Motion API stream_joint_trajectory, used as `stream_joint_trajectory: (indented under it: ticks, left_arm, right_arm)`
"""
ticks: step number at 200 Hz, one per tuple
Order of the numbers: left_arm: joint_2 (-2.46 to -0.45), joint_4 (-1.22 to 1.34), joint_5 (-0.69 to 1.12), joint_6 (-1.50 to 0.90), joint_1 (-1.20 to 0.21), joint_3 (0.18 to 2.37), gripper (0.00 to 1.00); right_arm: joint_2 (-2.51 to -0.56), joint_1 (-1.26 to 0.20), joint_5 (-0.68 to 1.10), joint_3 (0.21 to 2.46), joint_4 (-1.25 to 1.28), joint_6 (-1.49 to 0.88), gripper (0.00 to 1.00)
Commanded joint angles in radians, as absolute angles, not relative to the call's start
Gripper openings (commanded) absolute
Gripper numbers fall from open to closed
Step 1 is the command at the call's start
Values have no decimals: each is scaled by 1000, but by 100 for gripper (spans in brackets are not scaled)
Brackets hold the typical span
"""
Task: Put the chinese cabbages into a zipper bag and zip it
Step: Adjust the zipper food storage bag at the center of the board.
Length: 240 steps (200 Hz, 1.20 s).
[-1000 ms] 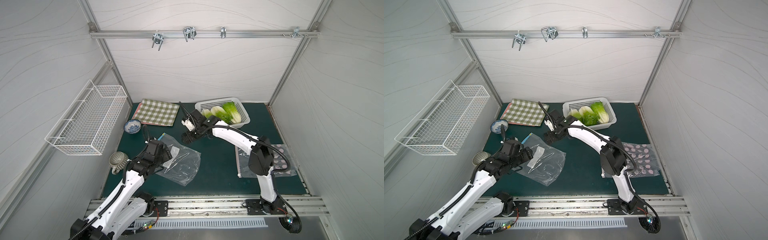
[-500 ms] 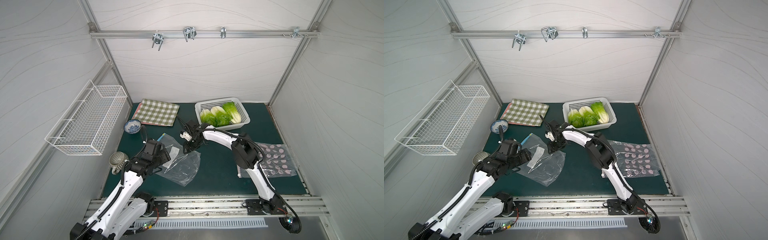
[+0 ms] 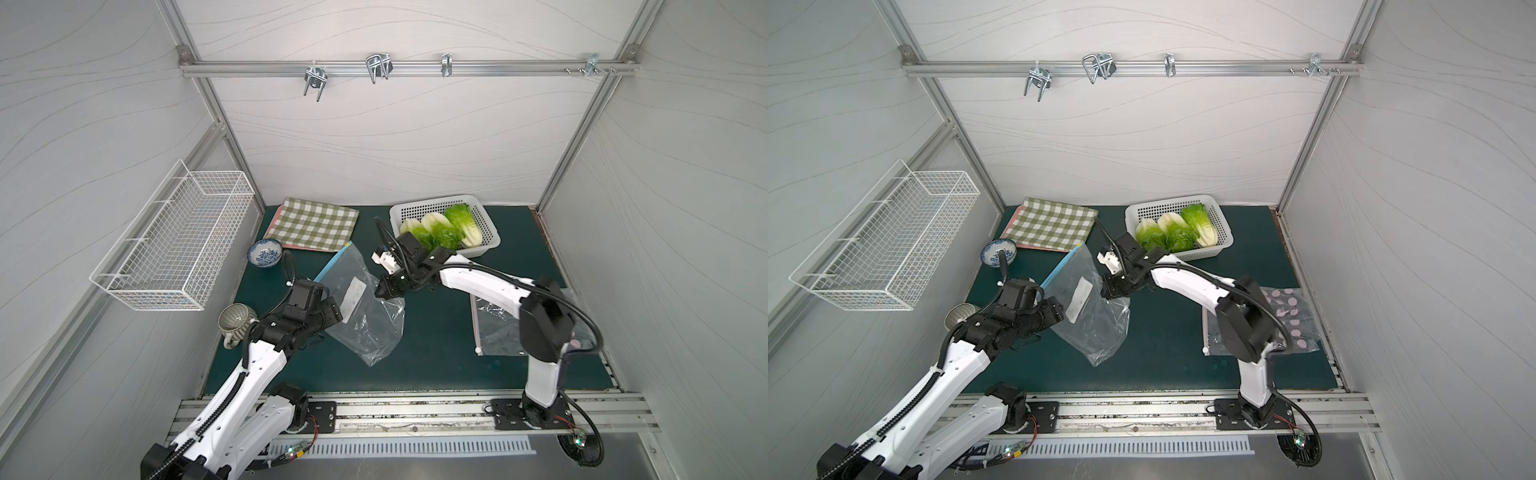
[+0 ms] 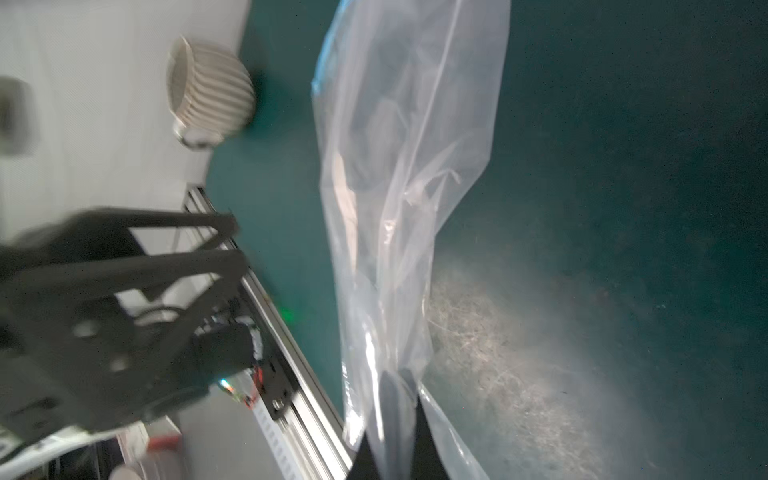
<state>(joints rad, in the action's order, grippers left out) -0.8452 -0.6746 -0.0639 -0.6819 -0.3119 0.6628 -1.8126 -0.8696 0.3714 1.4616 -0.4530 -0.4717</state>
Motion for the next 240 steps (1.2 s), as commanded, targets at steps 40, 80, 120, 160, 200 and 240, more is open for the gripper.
stream_joint_trajectory:
  ticks: [40, 80, 120, 160, 200, 240]
  left_arm:
    - [-900, -518, 56, -716, -307, 662, 77]
    - [-996, -396, 158, -761, -308, 605, 77]
    - [-1065, -353, 178, -747, -310, 613, 75]
    - [-1117, -323, 190, -721, -310, 623, 74]
    - [-1142, -319, 195, -709, -310, 627, 72]
    - [-1150, -337, 204, -707, -310, 639, 71]
  right_arm:
    - [-1442, -815, -51, 917, -26, -1071, 0]
    - [-1426, -917, -252, 845, -179, -1337, 0]
    - [-1481, -943, -156, 912, -297, -1268, 34]
    - [-1453, -772, 83, 940, -363, -865, 65]
    - [-1514, -585, 410, 1089, -435, -543, 90]
    - [-1653, -513, 447, 1225, -451, -455, 92]
